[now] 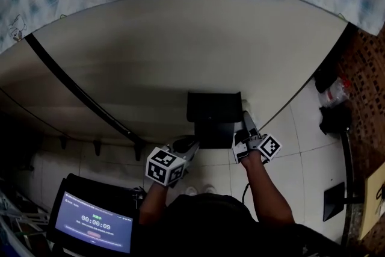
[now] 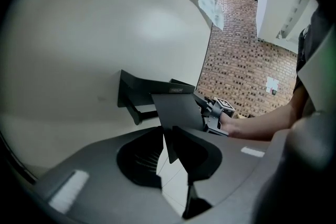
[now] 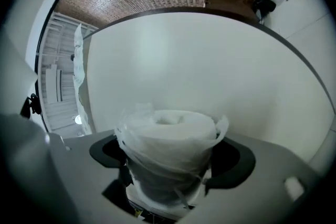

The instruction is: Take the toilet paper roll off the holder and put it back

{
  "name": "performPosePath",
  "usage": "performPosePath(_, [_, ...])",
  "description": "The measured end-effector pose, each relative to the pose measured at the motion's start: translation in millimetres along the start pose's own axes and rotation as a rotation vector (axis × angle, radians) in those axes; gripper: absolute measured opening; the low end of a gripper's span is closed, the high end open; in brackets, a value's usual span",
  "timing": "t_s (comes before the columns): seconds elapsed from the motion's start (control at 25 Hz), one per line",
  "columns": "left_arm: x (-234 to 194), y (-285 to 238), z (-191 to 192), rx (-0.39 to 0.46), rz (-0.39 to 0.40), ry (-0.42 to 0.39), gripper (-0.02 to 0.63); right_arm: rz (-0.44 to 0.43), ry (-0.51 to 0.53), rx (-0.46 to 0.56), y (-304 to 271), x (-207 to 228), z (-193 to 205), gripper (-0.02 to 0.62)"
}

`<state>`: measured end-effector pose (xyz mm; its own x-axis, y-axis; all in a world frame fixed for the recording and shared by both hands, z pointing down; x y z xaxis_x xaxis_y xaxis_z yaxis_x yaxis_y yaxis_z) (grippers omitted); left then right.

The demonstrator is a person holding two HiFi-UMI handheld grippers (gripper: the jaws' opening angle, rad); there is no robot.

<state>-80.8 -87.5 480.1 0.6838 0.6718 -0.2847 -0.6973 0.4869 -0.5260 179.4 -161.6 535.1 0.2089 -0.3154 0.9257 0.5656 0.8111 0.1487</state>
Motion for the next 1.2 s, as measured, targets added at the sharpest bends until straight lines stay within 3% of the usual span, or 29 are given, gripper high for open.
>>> performPosePath(0.24, [0, 1, -2, -0.004, 0.031, 0.009, 0.077, -0.016, 0.002, -0.105, 7, 7, 3, 0.443])
performPosePath(0.48, [1, 2, -2, -0.004, 0.057, 0.011, 0.078, -0.058, 0.018, -0.350, -3, 6, 21, 0.440])
performPosePath(0.68, [1, 3, -2, -0.013, 0.063, -0.004, 0.081, -0.090, -0.004, -0.470, -23, 7, 36, 0.439])
performPosePath(0.88, [2, 4, -2, -0.016, 0.069, -0.009, 0.083, -0.117, 0.003, -0.556, -41, 3, 50, 0.439])
performPosePath(1.2, [0, 3, -1, -0.024, 0.068, -0.007, 0.083, -0.145, -0.044, -0.605, -49, 6, 61, 0.439])
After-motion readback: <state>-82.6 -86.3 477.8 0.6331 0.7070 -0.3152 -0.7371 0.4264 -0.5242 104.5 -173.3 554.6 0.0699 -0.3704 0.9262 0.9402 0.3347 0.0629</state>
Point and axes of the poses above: the fingertips, and each gripper's own axes: y backward along the fingers, x to its right, z out of its underside, the point moved 8 cm from there along y, backward along the fingers, and after that the axes turned 9 degrees about -x, right-handed, at the moved point
